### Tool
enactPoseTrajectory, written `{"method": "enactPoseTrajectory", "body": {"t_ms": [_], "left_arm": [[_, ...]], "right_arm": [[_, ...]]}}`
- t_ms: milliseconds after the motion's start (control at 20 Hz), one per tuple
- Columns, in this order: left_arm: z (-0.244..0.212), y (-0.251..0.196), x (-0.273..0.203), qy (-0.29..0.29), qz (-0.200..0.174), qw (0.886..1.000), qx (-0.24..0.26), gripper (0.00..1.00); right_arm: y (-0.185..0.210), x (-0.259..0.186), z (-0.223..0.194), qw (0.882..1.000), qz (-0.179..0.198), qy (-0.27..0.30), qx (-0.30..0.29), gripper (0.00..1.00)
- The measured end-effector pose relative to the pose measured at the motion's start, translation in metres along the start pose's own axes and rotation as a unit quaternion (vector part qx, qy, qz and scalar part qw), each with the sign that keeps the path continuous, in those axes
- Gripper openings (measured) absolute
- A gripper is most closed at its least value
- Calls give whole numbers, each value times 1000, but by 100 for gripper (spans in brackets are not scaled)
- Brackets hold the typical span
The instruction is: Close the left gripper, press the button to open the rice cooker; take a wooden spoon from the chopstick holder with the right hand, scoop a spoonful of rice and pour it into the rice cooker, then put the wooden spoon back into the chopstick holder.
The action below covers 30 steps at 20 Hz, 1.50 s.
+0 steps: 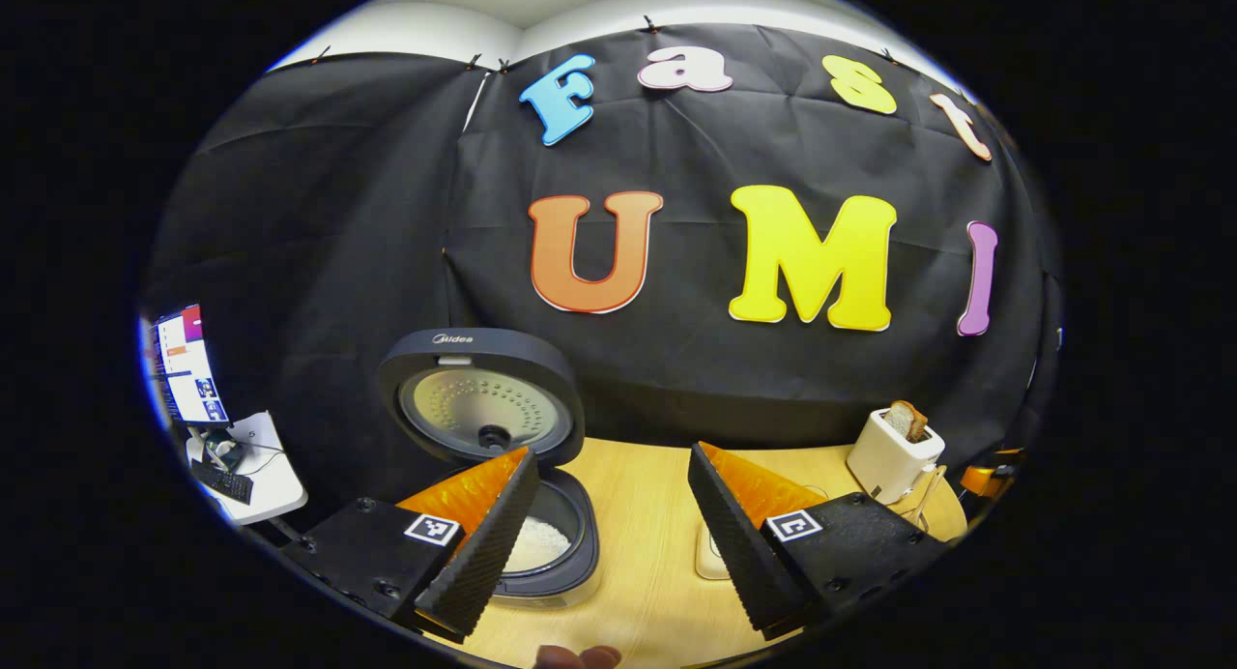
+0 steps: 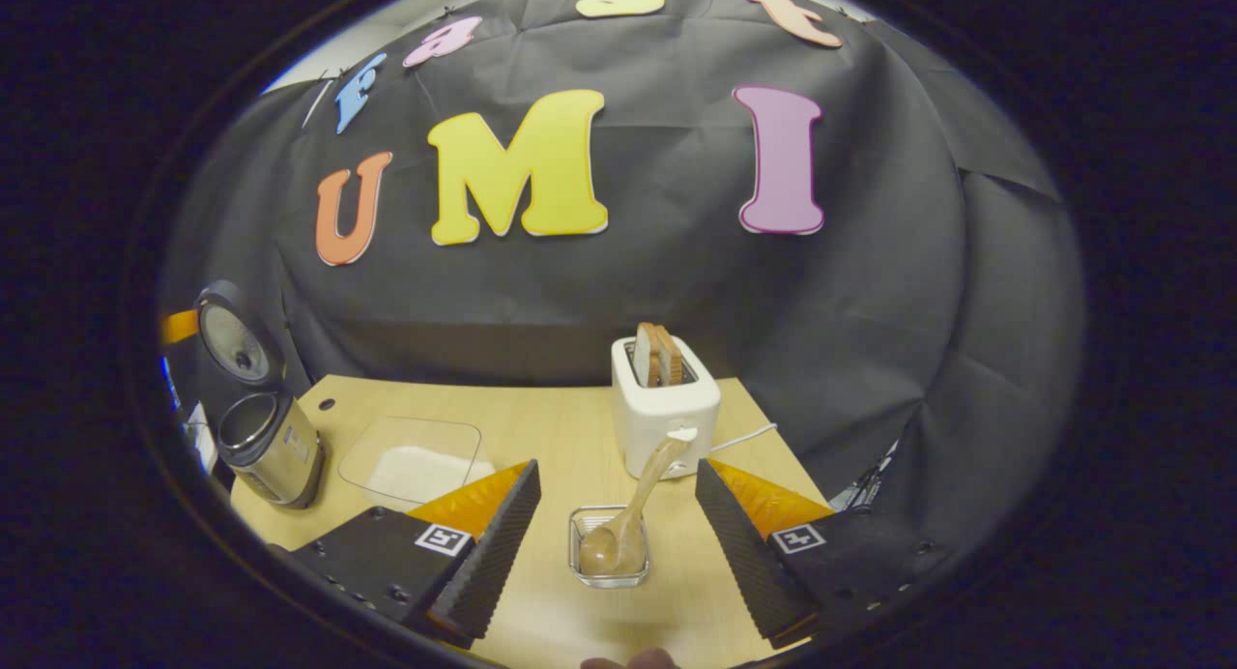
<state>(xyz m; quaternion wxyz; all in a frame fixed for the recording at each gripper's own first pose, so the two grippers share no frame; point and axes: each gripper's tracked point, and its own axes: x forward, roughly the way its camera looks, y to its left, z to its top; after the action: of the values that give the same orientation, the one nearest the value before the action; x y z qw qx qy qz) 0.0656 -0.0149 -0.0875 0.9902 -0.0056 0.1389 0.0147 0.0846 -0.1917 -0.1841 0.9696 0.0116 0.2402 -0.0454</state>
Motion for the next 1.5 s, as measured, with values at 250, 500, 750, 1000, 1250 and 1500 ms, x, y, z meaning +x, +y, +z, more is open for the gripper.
{"method": "enactPoseTrajectory", "body": {"t_ms": [250,500,750,1000,1250,1500], "left_arm": [[19,-25,-1,-20,-8,999,31,99],[29,-41,6,-18,-8,1000,15,99],[31,-38,8,-15,5,1000,11,99],[28,-35,7,-7,13,1000,22,99],[31,-42,6,-10,6,1000,28,99],[32,-40,6,-9,5,1000,23,99]], "right_arm": [[-13,49,-33,998,20,53,29,96],[-21,99,-45,996,27,75,31,96],[-20,133,-65,992,43,106,52,96],[-10,151,-76,986,61,129,87,88],[-10,158,-82,984,58,138,95,34],[-1,154,-75,983,74,138,95,4]]}}
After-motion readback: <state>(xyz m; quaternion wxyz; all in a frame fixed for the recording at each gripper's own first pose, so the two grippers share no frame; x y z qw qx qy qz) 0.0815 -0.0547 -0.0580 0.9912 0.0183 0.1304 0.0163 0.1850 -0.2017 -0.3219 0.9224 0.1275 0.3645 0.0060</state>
